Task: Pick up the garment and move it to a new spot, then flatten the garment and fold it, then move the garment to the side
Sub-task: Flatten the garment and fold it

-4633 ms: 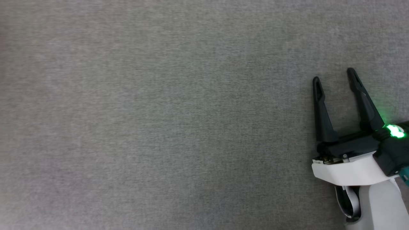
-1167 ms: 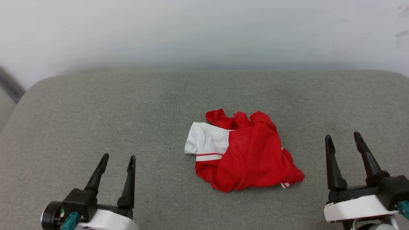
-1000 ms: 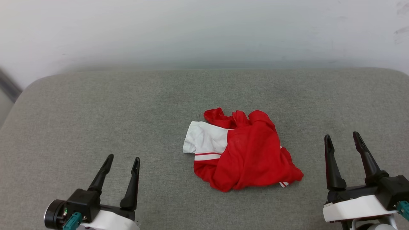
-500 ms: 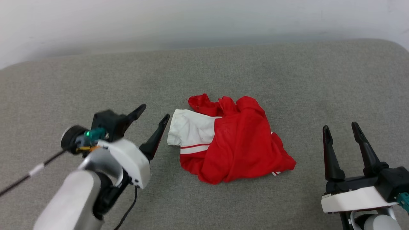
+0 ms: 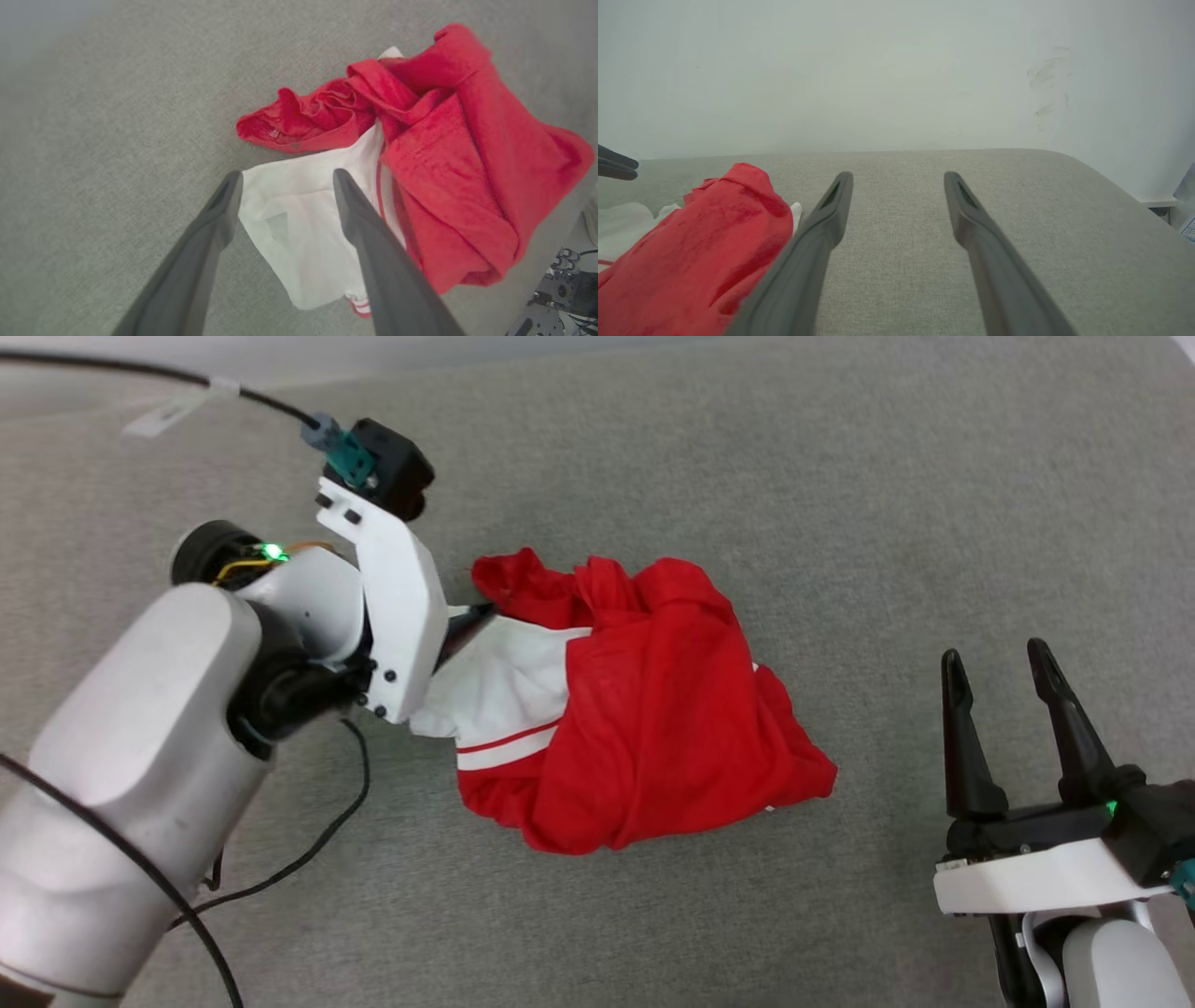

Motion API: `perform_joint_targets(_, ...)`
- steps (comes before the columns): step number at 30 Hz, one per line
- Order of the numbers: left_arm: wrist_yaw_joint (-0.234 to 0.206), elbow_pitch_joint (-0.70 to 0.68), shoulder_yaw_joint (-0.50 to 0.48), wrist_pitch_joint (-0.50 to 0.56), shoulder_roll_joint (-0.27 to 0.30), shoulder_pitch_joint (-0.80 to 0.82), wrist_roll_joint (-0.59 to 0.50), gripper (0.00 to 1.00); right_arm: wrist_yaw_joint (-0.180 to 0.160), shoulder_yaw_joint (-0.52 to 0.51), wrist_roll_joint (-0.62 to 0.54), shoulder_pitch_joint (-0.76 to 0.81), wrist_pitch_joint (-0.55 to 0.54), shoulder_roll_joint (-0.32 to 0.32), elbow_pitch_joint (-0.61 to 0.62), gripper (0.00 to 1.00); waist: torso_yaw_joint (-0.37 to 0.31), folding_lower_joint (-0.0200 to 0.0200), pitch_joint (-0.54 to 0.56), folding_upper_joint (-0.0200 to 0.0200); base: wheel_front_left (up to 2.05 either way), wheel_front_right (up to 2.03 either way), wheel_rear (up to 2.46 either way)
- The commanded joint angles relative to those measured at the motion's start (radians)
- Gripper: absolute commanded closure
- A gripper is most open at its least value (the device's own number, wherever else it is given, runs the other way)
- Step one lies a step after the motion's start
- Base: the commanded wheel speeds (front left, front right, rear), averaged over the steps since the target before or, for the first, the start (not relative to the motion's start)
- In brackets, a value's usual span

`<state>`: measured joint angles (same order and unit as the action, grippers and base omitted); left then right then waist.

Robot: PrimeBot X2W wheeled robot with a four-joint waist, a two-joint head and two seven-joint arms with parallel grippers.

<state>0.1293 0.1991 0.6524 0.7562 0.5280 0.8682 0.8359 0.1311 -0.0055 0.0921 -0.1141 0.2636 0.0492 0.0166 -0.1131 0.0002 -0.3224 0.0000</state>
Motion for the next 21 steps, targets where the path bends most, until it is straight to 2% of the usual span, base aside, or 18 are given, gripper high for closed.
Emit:
perform_joint_targets(1,0.001,0.025,0.019,0.025,0.006,0.025,0.016,0.00,-0.001,0.003,0.010,-0.016,0.002,0.002,0.006,0.00,-0.028,-0.0002,-0.031,0.0000,0.00,0.00,0.00)
perform_joint_targets(5,0.001,0.096,0.081,0.073,0.027,0.082,0.004,0.00,-0.001,0.007,0.020,-0.026,0.002,0.002,0.008,0.00,-0.044,-0.0002,-0.060,0.0000,0.00,0.00,0.00)
perform_joint_targets(11,0.001,0.183,0.181,0.053,0.042,0.139,-0.061,0.00,-0.001,0.019,0.030,-0.039,0.002,0.002,0.013,0.00,-0.063,-0.0002,-0.099,0.0000,0.00,0.00,0.00)
perform_joint_targets(16,0.001,0.223,0.260,0.040,0.038,0.126,-0.027,0.00,-0.001,0.023,0.038,-0.051,0.002,0.002,0.015,0.00,-0.068,-0.0002,-0.116,0.0000,0.00,0.00,0.00)
perform_joint_targets(17,0.001,0.228,0.277,0.042,0.039,0.117,-0.015,0.60,-0.001,0.022,0.038,-0.051,0.002,0.002,0.014,0.00,-0.068,-0.0002,-0.117,0.0000,0.00,0.00,0.00)
perform_joint_targets(18,0.001,0.233,0.289,0.037,0.042,0.108,-0.005,1.00,-0.001,0.020,0.038,-0.051,0.002,0.002,0.013,0.00,-0.067,-0.0002,-0.116,0.0000,0.00,0.00,0.00)
perform_joint_targets(21,0.001,0.245,0.297,-0.002,0.060,0.091,0.028,1.00,-0.001,0.013,0.034,-0.044,0.002,0.002,0.005,0.00,-0.059,-0.0002,-0.105,0.0000,0.00,0.00,0.00)
